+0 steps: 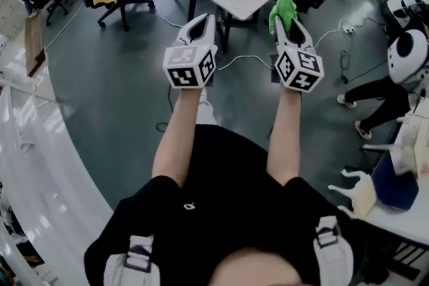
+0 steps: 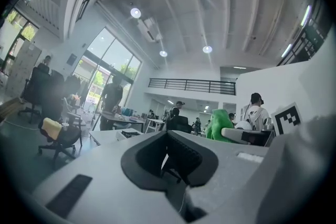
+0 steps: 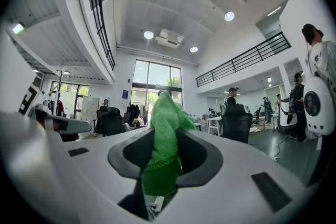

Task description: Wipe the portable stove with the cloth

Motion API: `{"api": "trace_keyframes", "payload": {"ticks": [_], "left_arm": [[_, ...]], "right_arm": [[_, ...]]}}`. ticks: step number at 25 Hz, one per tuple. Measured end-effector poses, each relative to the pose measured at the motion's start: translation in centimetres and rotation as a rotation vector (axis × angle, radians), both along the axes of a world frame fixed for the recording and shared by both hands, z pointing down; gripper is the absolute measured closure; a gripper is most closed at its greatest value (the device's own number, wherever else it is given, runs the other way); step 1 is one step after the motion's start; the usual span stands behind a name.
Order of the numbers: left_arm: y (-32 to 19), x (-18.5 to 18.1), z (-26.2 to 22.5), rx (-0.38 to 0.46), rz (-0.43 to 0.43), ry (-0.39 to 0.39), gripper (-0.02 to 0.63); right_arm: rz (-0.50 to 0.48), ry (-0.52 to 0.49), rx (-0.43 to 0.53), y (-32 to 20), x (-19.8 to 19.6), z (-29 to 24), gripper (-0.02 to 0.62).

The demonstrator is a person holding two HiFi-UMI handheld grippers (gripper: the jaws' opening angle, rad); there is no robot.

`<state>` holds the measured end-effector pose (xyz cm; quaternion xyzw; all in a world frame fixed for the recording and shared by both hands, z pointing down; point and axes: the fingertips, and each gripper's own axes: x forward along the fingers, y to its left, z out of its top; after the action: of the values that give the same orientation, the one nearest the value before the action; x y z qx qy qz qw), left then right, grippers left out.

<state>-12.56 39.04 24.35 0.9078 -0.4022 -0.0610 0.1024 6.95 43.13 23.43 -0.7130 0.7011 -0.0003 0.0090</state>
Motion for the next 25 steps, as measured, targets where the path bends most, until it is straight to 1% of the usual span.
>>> {"api": "trace_keyframes", "payload": {"ticks": [4,6,9,12,16,21,25], "left_arm": [[-2.3,1.2,-1.3,0.036,0.032,-0.003,0.611],[-4.0,1.4,-1.8,0.047,0.034,-0.002,0.611],[-6.6,2.6,-1.5,0.04,0.046,0.002,0.611],[-9.3,4.3,-0.6,0.022,0.069,-0.007,0.611],[-13.3,6.1,1.1,-0.014,0.098,-0.016,0.611],[-19.1,6.9,3.5,-0.076,0.113,-0.026,0.611],[-24.7,6.7,5.6,-0.126,0.1,-0.041,0.611]], "right_arm": [[0.076,-0.019,0.051,-1.3,2.7,-2.0,0.482],[0.076,-0.027,0.065,-2.6,2.9,-2.5,0.482],[0.055,-0.017,0.062,-4.7,2.8,-2.0,0.482],[0.06,-0.027,0.037,-7.1,3.8,-0.7,0.482],[0.099,-0.053,-0.009,-10.6,5.8,1.5,0.482],[0.113,-0.075,-0.07,-16.2,6.3,4.1,0.482],[0.101,-0.092,-0.127,-21.9,5.8,6.8,0.482]]}}
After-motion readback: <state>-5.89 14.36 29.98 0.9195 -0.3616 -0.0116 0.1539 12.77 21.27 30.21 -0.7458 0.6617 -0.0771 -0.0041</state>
